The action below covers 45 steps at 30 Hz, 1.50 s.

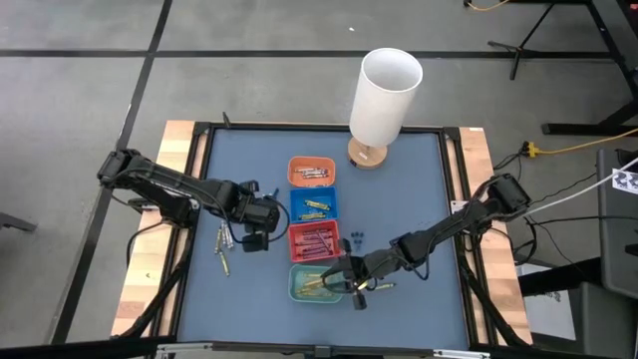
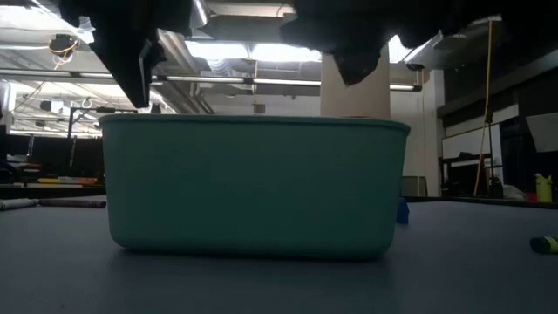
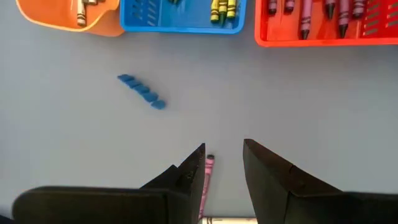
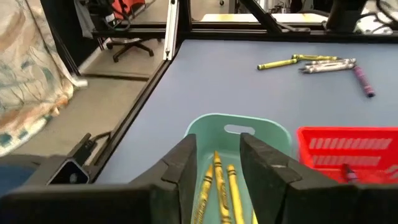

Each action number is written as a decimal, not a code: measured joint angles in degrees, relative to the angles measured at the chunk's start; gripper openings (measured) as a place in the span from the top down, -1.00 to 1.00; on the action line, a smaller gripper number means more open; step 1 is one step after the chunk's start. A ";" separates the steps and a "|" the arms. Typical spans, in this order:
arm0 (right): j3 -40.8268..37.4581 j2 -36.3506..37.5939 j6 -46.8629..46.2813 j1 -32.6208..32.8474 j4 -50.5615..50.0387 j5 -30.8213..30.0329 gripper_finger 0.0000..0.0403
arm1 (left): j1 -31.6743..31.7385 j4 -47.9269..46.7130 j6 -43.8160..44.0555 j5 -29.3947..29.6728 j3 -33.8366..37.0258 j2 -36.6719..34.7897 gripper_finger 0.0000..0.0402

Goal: Sort crayons
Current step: Put the purple crayon into the red bin

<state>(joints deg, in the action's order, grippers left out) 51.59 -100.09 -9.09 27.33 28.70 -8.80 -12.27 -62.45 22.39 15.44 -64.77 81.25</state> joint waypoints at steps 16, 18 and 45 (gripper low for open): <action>0.00 20.70 1.93 0.00 -29.13 -1.00 0.42 | 6.81 3.07 -2.28 -10.60 15.83 0.00 0.53; 0.00 21.61 1.94 0.00 -31.26 -2.26 0.42 | 7.65 4.07 -2.93 -10.58 17.89 0.00 0.53; 0.00 29.61 -5.85 0.02 -65.07 -3.64 0.42 | 10.12 18.59 -6.47 -10.71 28.87 -0.15 0.53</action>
<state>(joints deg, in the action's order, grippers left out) 51.59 -70.48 -14.94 27.35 -36.37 -12.44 -2.15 -43.85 15.92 4.73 -35.90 81.10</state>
